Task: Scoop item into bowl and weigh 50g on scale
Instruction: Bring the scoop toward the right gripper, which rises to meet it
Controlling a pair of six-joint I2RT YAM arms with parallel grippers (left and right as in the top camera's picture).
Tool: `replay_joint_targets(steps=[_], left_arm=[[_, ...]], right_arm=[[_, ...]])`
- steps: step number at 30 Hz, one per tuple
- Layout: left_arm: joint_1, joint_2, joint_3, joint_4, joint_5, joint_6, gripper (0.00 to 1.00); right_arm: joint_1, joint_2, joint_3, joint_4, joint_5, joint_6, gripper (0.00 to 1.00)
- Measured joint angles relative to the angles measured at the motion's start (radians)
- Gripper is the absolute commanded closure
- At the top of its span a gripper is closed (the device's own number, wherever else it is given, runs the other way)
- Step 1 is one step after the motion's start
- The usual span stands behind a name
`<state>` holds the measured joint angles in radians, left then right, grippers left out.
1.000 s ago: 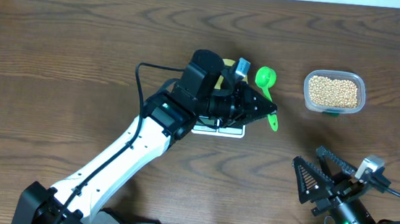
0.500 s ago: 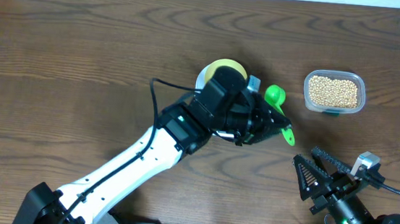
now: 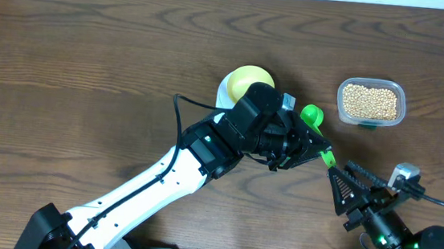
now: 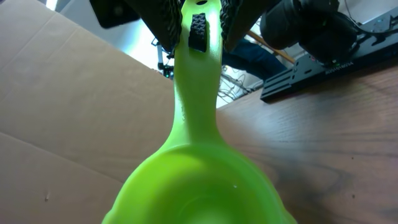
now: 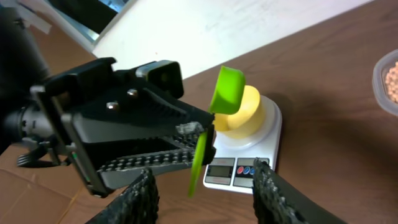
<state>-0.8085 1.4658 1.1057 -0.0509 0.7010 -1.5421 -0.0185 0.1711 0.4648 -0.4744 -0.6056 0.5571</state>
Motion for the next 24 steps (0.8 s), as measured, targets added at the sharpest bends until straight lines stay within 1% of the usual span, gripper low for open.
replay_joint_targets(steps=[14, 21, 24], left_arm=[[-0.042, 0.0, 0.0, 0.0, -0.037, -0.018, 0.81], [-0.056, 0.0, 0.0, 0.0, -0.053, -0.031, 0.81], [-0.057, 0.0, 0.0, 0.0, -0.053, -0.032, 0.81]], right_arm=[[0.0, 0.051, 0.0, 0.011, 0.0, 0.026, 0.61], [0.0, 0.051, 0.0, 0.013, 0.0, 0.034, 0.7], [0.0, 0.051, 0.0, 0.013, 0.0, 0.034, 0.71]])
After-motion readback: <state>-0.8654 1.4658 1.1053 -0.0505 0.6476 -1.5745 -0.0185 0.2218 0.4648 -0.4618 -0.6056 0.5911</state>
